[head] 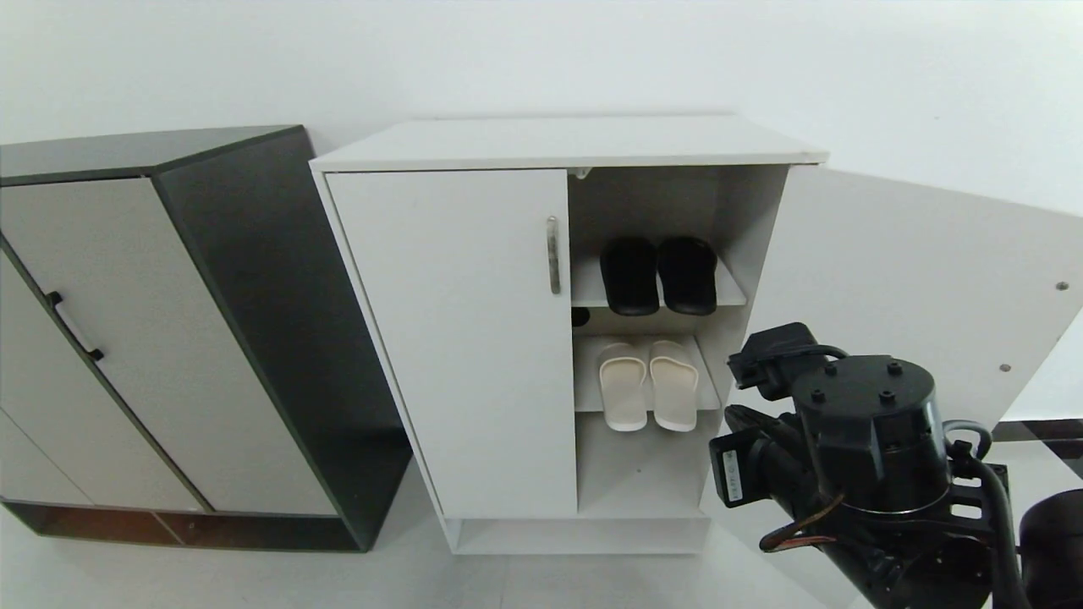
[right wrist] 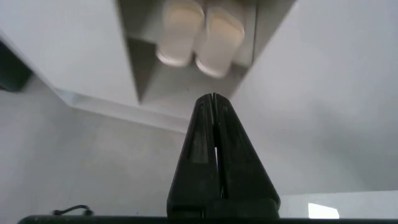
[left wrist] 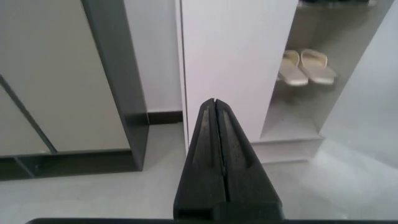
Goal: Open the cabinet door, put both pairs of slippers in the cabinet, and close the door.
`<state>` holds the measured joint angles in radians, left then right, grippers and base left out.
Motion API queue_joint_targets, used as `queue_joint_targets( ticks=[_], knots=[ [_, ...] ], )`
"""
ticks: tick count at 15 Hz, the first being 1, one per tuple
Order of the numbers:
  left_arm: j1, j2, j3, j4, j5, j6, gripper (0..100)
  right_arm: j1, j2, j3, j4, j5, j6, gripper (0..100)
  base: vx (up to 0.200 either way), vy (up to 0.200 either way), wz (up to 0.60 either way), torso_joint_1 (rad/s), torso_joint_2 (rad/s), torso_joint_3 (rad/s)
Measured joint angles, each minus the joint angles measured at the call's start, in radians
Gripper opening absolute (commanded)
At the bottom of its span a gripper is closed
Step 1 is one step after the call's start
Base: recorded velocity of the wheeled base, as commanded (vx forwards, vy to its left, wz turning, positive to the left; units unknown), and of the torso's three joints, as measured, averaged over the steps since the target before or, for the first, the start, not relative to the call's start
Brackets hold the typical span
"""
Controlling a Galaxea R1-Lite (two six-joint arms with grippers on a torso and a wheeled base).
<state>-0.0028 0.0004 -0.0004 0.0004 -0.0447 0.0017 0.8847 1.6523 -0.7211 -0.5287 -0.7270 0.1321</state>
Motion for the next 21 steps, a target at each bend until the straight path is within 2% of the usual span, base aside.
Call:
queue_joint_targets(
  ticks=[11, 21],
  knots=[
    [0.000, 0.000, 0.000, 0.001, 0.000, 0.000, 0, -0.002, 0.000, 0.004, 0.002, 0.000, 0.000, 0, 0.000, 0.000, 0.00, 0.150, -0.47, -0.331],
    [0.000, 0.000, 0.000, 0.001, 0.000, 0.000, 0, -0.005, 0.020, 0.005, 0.002, 0.000, 0.000, 0, 0.000, 0.000, 0.00, 0.210, -0.53, -0.314]
  ],
)
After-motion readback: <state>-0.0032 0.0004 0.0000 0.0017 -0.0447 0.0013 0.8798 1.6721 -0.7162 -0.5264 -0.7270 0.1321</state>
